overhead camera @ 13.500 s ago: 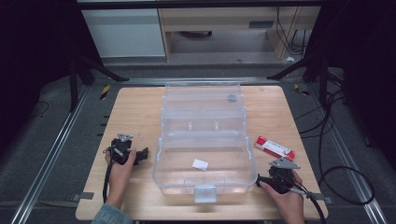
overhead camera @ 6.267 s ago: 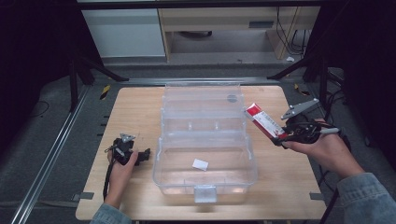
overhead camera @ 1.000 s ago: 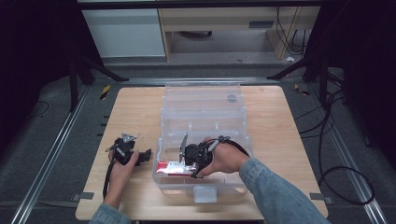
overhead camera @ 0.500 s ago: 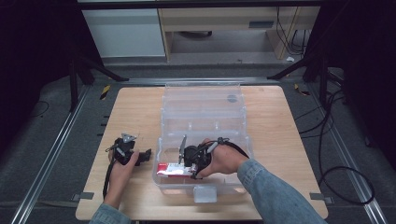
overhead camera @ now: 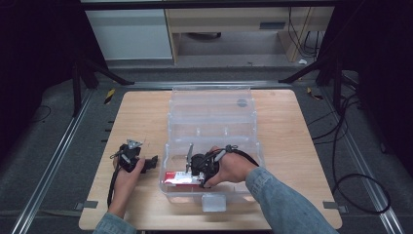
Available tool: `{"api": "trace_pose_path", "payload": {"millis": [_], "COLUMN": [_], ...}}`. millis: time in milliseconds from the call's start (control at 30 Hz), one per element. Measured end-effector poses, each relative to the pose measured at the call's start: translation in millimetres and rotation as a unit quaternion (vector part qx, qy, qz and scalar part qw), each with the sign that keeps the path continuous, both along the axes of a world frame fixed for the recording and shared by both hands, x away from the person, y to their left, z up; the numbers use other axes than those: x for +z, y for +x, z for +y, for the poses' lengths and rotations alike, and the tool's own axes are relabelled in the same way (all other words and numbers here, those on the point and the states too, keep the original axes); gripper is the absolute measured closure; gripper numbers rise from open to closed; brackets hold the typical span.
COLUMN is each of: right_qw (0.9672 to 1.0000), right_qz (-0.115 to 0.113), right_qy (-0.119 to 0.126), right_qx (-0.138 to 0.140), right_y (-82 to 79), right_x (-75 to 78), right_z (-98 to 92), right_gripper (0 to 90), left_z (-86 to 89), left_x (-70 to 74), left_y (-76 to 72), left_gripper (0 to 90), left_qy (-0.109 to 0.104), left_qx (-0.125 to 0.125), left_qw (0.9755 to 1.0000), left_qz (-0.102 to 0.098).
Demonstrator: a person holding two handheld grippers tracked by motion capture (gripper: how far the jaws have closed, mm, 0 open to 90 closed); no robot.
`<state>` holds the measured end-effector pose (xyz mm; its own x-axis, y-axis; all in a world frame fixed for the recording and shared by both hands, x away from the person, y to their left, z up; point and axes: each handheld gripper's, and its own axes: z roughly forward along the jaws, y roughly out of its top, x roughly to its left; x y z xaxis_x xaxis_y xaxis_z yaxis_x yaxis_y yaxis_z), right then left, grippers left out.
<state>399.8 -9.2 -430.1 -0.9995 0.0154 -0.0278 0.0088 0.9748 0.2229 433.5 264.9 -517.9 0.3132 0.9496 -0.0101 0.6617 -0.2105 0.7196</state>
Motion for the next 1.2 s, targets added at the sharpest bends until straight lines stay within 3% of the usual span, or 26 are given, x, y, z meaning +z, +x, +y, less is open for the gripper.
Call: {"api": "trace_pose_path", "payload": {"millis": [467, 1200], "right_qw": [1.0000, 0.9999], "right_qz": [0.001, 0.009], "right_qy": [0.004, -0.013], "right_qx": [-0.007, -0.002], "right_y": [-1.6, -2.0], "right_x": [-5.4, -21.9], "right_z": [-1.1, 2.6], "right_gripper": [51.2, 50.9], "left_z": [0.0, 0.0], "left_x": [0.0, 0.0], "left_y": [0.1, 0.4], "left_gripper": [0.0, 0.0], "left_qy": [0.000, -0.001], "left_qx": [0.000, -0.001], "left_qw": [1.0000, 1.0000], "left_qz": [0.000, 0.000]}}
